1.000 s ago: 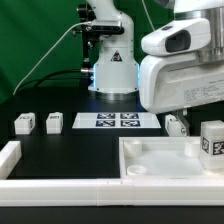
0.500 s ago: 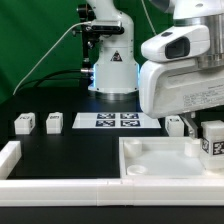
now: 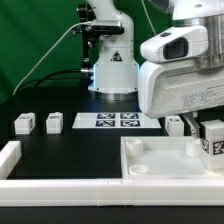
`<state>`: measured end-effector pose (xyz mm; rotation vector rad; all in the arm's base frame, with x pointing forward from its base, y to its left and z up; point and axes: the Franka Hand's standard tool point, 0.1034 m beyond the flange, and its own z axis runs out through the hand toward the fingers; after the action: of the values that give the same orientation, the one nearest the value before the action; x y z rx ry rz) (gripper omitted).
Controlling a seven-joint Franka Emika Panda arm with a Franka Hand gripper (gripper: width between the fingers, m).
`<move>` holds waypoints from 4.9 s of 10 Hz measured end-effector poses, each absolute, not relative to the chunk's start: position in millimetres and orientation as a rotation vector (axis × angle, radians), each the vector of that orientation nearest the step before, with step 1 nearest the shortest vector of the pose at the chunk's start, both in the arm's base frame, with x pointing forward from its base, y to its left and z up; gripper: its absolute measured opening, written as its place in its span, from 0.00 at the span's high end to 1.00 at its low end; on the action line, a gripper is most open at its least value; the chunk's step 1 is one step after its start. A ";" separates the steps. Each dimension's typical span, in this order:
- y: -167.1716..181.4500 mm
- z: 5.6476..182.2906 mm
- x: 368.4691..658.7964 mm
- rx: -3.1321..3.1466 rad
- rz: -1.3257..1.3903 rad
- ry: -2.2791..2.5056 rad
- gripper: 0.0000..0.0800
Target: Assemble one leg
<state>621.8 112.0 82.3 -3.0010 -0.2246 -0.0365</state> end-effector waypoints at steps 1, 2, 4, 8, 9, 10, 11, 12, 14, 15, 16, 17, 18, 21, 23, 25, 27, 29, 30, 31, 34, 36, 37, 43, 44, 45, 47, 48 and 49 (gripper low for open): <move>112.1 82.1 622.4 -3.001 -0.033 0.014 0.63; 112.3 82.0 622.3 -2.980 -0.037 0.275 0.63; 113.7 81.9 622.1 -2.915 -0.030 0.658 0.63; 117.6 80.9 622.2 -2.610 0.028 1.443 0.63; 118.9 80.6 622.0 -2.525 0.044 1.585 0.63; 119.5 80.6 621.9 -2.497 0.047 1.632 0.63; 121.0 80.6 621.6 -2.515 0.045 1.603 0.63; 122.3 80.5 621.3 -2.532 0.043 1.577 0.44; 123.1 80.3 621.1 -2.595 0.034 1.469 0.28; 123.0 79.6 620.8 -2.675 0.021 1.319 0.21; 122.9 78.7 620.5 -2.767 0.005 1.115 0.19; 123.3 78.4 620.3 -2.826 -0.008 0.954 0.19; 123.8 77.9 619.9 -2.875 -0.020 0.805 0.19; 125.7 76.6 618.9 -3.008 -0.066 0.248 0.19; 124.6 74.8 618.5 -3.036 -0.085 -0.084 0.19; 122.7 74.3 618.7 -3.025 -0.099 -0.363 0.19; 121.8 73.9 618.6 -3.020 -0.100 -0.402 0.31; 120.7 73.9 619.0 -3.021 -0.101 -0.403 0.54; 117.9 73.4 619.4 -3.024 -0.101 -0.398 0.63; 117.7 73.3 619.4 -3.024 -0.100 -0.398 0.63; 117.7 73.1 619.3 -3.032 -0.096 -0.305 0.63; 118.2 73.1 619.5 -3.030 -0.081 0.069 0.63; 118.8 72.4 619.2 -3.013 -0.081 0.276 0.63; 127.2 71.2 616.6 -2.669 -0.004 1.402 0.63; 130.1 71.2 616.1 -2.581 0.013 1.546 0.63; 130.8 71.2 616.0 -2.465 0.031 1.720 0.63; 130.6 71.0 616.0 -2.486 0.027 1.690 0.63; 130.8 71.0 616.0 -2.532 0.021 1.619 0.63; 131.1 71.0 616.0 -2.538 0.021 1.610 0.39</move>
Offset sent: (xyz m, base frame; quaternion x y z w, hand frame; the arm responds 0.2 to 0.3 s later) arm -0.0077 -0.0003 -0.0006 -0.0183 0.0216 0.2906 0.9564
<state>616.0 131.1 71.0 -2.5383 1.6096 0.0205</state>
